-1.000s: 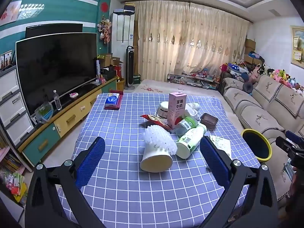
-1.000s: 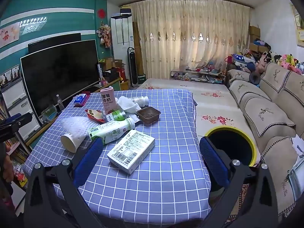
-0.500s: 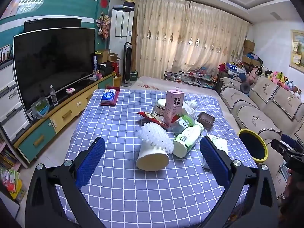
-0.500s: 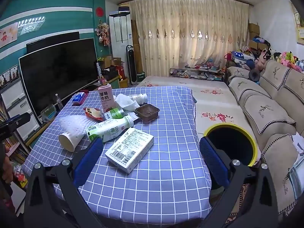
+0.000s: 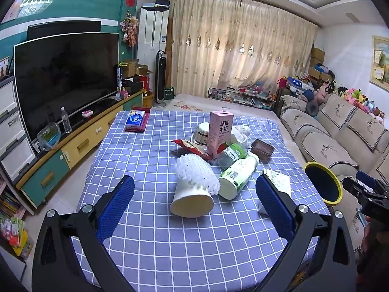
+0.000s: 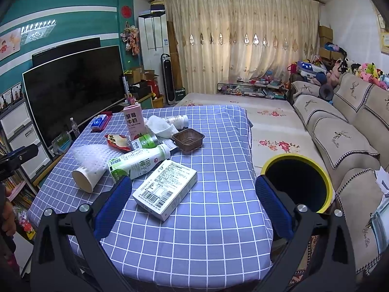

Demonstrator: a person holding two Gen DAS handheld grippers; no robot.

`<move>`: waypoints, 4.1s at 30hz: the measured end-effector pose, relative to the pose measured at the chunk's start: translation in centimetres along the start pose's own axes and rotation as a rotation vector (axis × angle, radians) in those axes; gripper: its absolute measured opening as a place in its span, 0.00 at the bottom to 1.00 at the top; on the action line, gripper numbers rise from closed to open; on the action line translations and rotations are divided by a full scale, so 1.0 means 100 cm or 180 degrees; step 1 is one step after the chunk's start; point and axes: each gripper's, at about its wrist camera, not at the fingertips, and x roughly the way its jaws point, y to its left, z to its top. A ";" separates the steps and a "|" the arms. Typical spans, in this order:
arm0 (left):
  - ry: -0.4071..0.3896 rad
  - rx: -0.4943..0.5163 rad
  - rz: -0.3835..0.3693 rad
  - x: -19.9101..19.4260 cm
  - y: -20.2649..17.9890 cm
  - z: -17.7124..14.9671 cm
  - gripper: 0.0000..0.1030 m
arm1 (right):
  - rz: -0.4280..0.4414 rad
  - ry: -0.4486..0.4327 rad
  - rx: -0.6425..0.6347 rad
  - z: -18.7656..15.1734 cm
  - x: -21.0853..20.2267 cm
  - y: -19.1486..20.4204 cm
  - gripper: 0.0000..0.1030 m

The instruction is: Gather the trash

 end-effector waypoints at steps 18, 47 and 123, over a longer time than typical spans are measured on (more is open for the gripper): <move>0.0053 -0.0024 -0.0041 0.002 0.001 -0.001 0.96 | 0.0000 0.0044 0.0018 -0.002 0.005 -0.002 0.94; 0.0109 0.0005 -0.0056 0.010 -0.003 -0.002 0.96 | 0.0006 0.0094 0.0031 -0.004 0.013 -0.001 0.94; 0.0392 0.0004 -0.0191 0.071 0.002 0.001 0.96 | -0.0071 0.0643 0.0347 -0.022 0.104 -0.038 0.67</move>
